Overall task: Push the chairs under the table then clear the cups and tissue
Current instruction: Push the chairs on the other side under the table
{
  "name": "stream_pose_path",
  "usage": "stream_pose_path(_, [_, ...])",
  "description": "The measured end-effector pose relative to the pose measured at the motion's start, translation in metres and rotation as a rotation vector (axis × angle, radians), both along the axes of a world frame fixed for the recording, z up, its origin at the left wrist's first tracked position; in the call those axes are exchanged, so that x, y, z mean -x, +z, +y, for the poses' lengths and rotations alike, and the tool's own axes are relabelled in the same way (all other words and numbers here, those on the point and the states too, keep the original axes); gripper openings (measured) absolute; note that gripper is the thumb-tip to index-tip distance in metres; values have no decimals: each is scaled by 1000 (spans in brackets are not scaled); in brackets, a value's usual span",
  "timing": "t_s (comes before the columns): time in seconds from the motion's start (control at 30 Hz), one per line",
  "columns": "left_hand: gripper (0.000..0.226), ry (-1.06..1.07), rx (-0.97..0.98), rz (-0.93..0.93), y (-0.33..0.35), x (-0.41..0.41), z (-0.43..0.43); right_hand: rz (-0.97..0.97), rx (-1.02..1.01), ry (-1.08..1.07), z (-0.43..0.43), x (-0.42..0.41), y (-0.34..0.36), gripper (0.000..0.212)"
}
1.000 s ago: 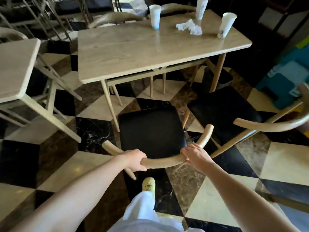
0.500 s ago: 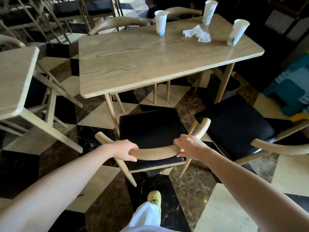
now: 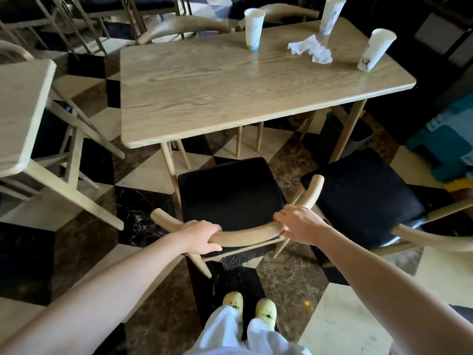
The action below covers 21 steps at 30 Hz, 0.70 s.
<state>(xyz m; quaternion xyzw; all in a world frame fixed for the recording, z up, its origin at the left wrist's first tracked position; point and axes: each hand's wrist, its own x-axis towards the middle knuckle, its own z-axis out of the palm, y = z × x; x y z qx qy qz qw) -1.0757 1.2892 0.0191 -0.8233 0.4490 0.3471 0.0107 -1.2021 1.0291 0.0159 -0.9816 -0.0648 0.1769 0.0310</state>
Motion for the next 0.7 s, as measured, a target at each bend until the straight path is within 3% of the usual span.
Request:
stream_pose_path(0.3, [45,72,-65,1,-12,-22,-24,-102,-34,32,-23,-28,-24,39])
stream_pose_path(0.7, [52,33,-61,-150,-26,-95,-71,-163,-76,-4,-73,-105,-41,35])
